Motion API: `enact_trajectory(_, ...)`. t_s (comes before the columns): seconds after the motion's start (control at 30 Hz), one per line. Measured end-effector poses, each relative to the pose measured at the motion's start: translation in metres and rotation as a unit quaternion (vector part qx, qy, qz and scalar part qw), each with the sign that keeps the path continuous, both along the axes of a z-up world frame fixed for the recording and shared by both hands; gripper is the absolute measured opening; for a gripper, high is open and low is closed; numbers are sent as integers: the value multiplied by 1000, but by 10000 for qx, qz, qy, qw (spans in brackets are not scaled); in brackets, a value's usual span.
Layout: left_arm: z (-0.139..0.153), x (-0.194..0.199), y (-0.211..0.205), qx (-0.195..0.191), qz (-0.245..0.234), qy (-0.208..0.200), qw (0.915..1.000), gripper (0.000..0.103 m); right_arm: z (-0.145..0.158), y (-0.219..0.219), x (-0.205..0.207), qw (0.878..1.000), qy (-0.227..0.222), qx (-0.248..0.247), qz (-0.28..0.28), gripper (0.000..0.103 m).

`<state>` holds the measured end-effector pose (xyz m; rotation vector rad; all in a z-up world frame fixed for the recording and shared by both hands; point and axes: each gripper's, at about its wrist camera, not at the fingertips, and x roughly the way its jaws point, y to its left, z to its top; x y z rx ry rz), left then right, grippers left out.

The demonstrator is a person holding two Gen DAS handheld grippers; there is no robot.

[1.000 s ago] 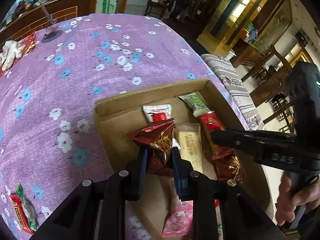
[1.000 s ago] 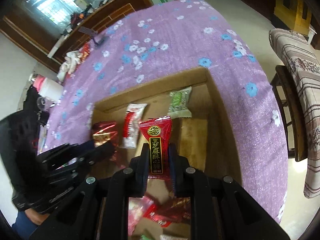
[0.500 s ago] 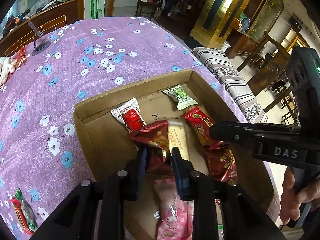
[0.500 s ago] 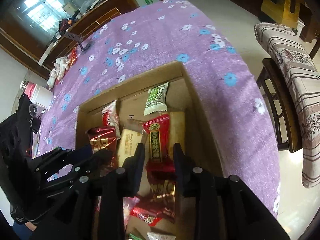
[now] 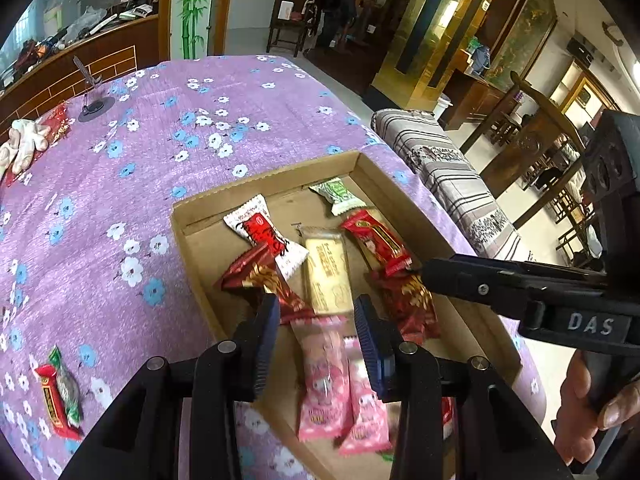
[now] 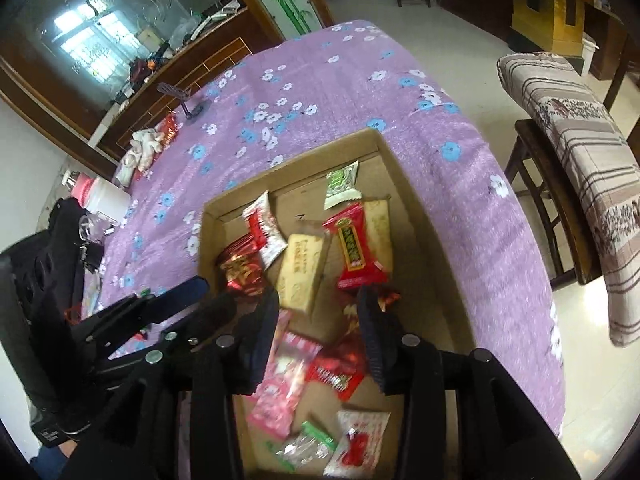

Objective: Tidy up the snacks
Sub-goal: 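Carry both candies over the tray and open both tools to drop them, then move both open tools from the tray back toward the candies on the cloth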

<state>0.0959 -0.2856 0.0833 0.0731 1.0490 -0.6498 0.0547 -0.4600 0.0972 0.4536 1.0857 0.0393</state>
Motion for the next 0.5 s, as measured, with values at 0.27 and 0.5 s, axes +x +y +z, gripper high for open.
enact_trajectory(0.27,13,-23,2,-14,-180,-111,9998,40,19,9,-29,9997,-218,-59,-132,39)
enact_trajectory(0.5,29,-42,9,-84,-279,-240,9993,40,26,11,-47,9990,-313,-9,-309,39)
